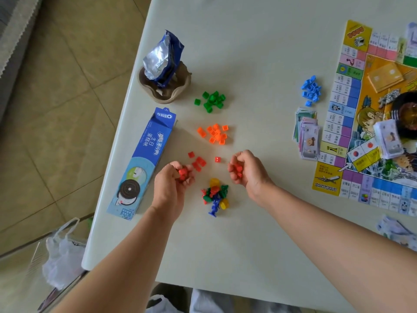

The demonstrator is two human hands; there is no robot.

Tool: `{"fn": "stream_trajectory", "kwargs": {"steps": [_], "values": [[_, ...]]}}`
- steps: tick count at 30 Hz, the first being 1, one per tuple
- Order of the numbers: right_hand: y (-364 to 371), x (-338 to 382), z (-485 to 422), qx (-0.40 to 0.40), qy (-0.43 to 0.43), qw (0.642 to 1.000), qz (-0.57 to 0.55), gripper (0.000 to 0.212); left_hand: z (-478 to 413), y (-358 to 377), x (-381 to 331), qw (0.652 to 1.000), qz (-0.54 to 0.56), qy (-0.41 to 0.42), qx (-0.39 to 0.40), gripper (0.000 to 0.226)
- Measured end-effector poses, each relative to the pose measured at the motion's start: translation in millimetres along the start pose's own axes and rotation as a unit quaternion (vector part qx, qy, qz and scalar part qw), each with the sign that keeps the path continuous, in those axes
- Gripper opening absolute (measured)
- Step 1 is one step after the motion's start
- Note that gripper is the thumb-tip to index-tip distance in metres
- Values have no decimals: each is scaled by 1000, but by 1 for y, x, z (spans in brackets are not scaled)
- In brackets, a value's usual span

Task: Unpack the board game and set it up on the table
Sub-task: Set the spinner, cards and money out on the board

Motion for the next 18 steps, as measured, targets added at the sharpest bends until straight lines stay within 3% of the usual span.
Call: {"fn": "stream_trajectory", "kwargs": {"steps": [2, 4, 5, 8, 11, 13, 14, 16, 18], "values": [[-7, 4, -5, -11, -77, 982, 174, 26, 1, 0, 3, 999, -33, -6, 0, 24], [-5, 10, -6, -12, -142, 926, 350, 30, -1, -2, 2, 982, -181, 39, -44, 23], [1, 13, -7, -6, -164, 890, 426, 36, -2, -2, 0, 954, -280, 78, -71, 24], [24, 19, -10, 15, -204, 789, 580, 47, -3, 1, -6, 820, -513, 194, -163, 32], [32, 21, -17, 2, -224, 751, 621, 36, -1, 8, -12, 734, -608, 214, -215, 32], [28, 22, -18, 6, -228, 751, 619, 27, -2, 17, -14, 680, -665, 216, -222, 40], [24, 21, -18, 12, -219, 768, 602, 24, -3, 22, -15, 658, -685, 220, -224, 44], [14, 17, -20, 35, -176, 845, 505, 25, -7, 29, -19, 625, -708, 234, -230, 46], [7, 11, -21, 73, -123, 933, 332, 27, -10, 34, -21, 601, -720, 262, -226, 42]]}}
Point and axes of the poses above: each hand's wrist, its own z-axis away from the middle knuckle, its own y-axis out of the palm, x = y × z, the point moved 6 cm from there along -z, towards the middle knuckle, and after that the axes turned 11 degrees about -y, right-handed, at the moved point
